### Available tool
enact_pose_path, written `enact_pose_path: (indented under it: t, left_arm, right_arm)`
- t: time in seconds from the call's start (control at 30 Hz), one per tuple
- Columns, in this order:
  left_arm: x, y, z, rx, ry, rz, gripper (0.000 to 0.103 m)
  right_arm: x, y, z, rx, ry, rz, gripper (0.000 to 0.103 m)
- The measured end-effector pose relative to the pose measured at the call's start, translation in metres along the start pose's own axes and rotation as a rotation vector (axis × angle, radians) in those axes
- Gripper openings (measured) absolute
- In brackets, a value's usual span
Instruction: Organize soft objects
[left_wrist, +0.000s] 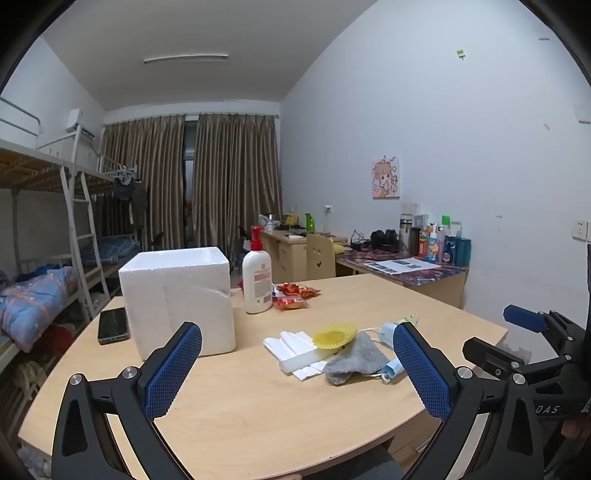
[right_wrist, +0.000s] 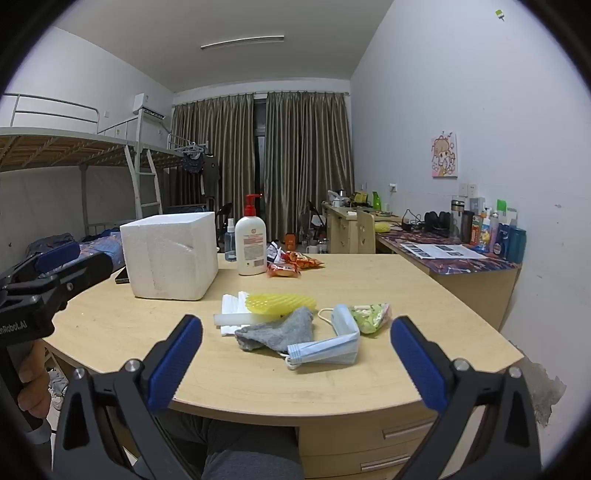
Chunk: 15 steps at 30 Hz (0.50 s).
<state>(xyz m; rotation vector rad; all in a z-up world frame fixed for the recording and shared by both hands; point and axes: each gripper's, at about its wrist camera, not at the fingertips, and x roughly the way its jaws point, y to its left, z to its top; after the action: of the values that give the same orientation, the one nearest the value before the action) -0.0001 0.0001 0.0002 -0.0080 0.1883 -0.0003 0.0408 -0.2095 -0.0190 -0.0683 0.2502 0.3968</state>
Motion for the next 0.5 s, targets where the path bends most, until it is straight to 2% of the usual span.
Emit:
enact_pose_path:
  t: [0.5]
  left_arm:
    - [0.003,-0.021,0.000,0.022,-0.013,-0.004,0.103]
  right_arm:
    - [-0.001,-0.001,0.000,-0.009,-0.005,-0.007,0.103]
